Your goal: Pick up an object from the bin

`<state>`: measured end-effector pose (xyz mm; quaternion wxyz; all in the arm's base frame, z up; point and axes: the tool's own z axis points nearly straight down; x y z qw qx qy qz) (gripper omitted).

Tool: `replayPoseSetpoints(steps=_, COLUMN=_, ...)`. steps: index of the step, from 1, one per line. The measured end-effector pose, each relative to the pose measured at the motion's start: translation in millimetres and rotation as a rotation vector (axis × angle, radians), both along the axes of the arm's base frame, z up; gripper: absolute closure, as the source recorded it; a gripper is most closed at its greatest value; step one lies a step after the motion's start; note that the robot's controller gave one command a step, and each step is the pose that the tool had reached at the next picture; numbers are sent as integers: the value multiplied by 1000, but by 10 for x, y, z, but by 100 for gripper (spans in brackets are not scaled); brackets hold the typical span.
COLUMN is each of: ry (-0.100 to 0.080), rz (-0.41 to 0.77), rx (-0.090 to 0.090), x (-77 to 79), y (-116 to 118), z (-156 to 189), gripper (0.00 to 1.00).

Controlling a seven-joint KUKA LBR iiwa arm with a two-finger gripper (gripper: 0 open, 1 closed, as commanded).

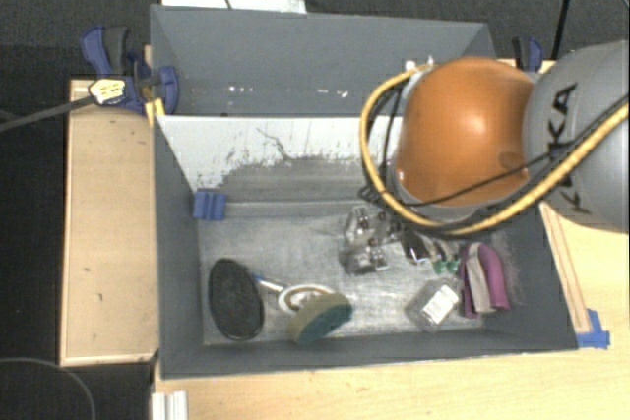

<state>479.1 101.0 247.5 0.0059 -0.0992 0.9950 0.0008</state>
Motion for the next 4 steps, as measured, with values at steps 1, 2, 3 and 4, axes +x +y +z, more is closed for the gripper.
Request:
replayPoseSetpoints(steps=1, ry=9, rz=0, rx=-2, x=-14, y=-14, z=-45, gripper=0)
replayPoseSetpoints(steps=2, ry=16, rz=233, rx=-4, x=45, y=-228, z=-1586, gripper=0)
replayPoseSetpoints(steps=3, ry=7, rz=232, rx=-4, x=72, y=-221, z=-1546, gripper=100)
replayPoseSetpoints(steps=4, ry=-1, rz=165, rx=1, x=352, y=607, z=-291, gripper=100)
